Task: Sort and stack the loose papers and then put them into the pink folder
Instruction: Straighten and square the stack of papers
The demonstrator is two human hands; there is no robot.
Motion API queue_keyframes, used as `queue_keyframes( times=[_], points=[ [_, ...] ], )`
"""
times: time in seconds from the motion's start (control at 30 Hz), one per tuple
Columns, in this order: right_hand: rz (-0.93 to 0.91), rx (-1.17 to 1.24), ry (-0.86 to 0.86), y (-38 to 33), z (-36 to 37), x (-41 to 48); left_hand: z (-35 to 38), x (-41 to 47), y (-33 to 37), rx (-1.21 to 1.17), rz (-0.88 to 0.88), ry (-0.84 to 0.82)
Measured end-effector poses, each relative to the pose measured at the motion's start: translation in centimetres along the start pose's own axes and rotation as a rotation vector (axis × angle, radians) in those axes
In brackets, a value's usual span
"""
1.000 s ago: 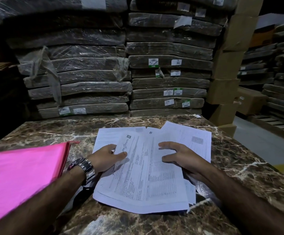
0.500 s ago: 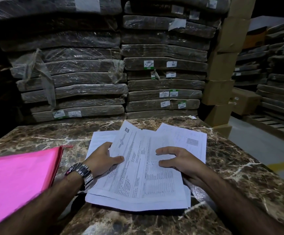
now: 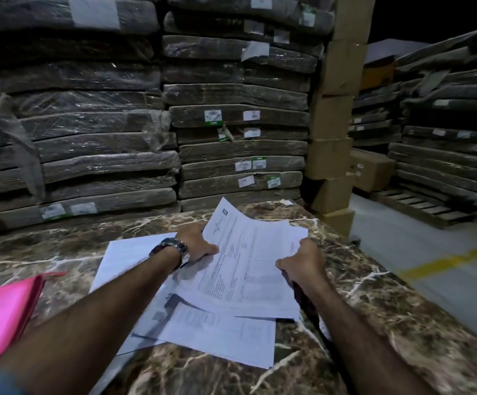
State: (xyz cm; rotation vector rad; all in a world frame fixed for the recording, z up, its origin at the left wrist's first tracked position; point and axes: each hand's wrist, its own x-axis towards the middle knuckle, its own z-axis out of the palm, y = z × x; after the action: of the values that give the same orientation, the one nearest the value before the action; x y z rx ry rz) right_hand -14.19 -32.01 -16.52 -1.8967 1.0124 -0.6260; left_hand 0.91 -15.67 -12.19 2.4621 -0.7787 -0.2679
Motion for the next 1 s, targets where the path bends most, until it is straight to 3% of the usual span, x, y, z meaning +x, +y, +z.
queue_keyframes(
  times=[0.13,0.23,0.5,0.7,0.9,1.0],
  points=[
    [0.033,-0.232,0.052,-0.4,-0.2,-0.4,1.6,1.8,0.4,0.222,-0.037,0.024],
    [0.097,-0.300,-0.023,-1.0,-0.2,-0.6,1.9,2.4,0.7,0.350,-0.044,0.021],
    [0.225,0.193,-0.154,-0.2,0.2,1.5,2.2,3.5,1.3,0.447,0.006,-0.060],
    [0.236,0.503,-0.160,-1.1,-1.0,1.0,2.3,3.9,1.1,0.362,-0.048,-0.075],
    [0.119,0.405,-0.097,-0.3,-1.4,0.6,2.0,4.1,0.8,0.277,-0.096,-0.114],
    [0.160,0.502,-0.191,-0.3,-1.6,0.6,1.4,4.1,0.9,0.290,-0.093,-0.119]
  ],
)
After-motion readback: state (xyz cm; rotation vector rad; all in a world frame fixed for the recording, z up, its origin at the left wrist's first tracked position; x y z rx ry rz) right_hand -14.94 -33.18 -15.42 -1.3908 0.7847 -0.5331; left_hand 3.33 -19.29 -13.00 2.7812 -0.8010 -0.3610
